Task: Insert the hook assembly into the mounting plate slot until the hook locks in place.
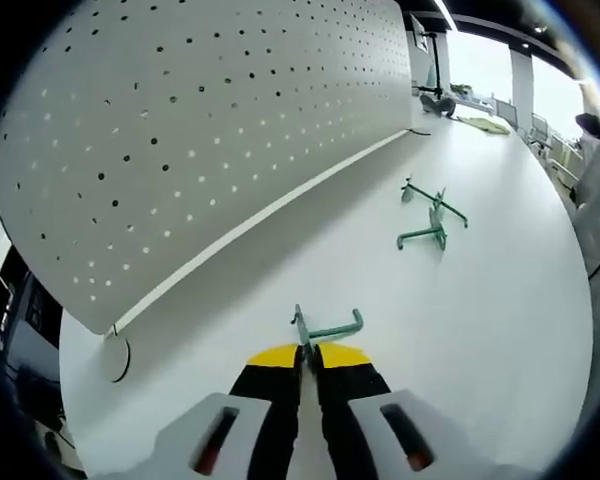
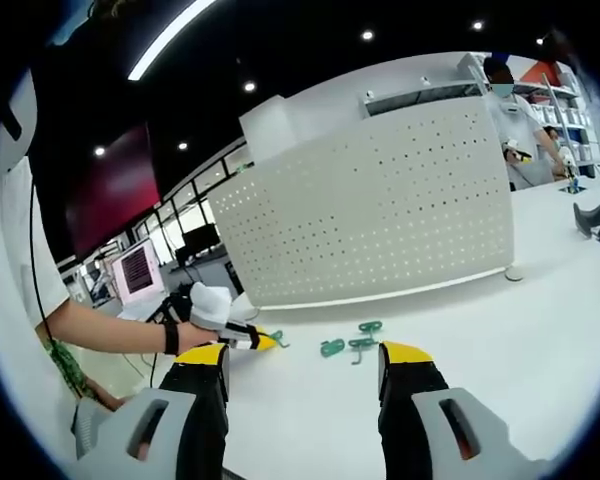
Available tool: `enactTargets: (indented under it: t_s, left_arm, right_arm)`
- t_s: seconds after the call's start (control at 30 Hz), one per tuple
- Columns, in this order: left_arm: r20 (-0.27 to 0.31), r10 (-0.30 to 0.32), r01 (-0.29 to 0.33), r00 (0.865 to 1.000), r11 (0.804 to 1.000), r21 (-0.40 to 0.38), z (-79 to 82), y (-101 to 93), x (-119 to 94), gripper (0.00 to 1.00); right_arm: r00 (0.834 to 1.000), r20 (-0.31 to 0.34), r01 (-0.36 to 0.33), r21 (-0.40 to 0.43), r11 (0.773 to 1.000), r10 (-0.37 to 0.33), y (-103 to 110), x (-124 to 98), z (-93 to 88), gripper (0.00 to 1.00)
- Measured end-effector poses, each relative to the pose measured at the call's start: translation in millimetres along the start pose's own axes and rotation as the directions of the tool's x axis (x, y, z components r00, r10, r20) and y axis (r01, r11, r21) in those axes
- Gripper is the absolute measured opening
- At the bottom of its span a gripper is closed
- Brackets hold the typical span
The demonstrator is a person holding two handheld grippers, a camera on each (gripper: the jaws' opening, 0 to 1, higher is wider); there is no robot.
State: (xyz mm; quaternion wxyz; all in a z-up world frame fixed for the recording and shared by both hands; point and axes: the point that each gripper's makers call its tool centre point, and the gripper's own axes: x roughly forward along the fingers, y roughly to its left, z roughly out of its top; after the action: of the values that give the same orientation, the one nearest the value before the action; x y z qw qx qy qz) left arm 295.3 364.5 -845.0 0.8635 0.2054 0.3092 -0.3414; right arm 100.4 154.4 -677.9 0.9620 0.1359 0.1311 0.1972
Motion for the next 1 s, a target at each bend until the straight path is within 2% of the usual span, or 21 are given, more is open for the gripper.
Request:
enactTargets:
  t_s: [0.27,0.5,0.77,1.0]
  left_arm:
    - [-0.003,-0.025,0.025,1.000,1.000,-0.010,-0.9,-8.7,-3,0.04]
    - [0.030,-0.048,0.049,0.998,0.998,-0.025,9.8,-18.3,-11,0.04]
    - [0.129,-0.091,0.098,0.987,0.994,-0.045,37.8,-48.6,-40,0.04]
    - [0.217,-0.106,0.124,0.970,0.990,-0.072,60.8,-74.0,-69,0.04]
  right_arm:
    - [1.000,0.008,-0.009,-0.001,1.000,0.009,1,0,2.7,0.61]
    - [1.000,0.015,-0.024,-0.003,1.000,0.024,2,0,5.8,0.61]
    - [0.998,0.016,-0.063,-0.011,0.998,0.063,8,4,6.9,0.60]
    - [0.994,0.031,-0.104,-0.022,0.994,0.105,16,7,13.3,0.60]
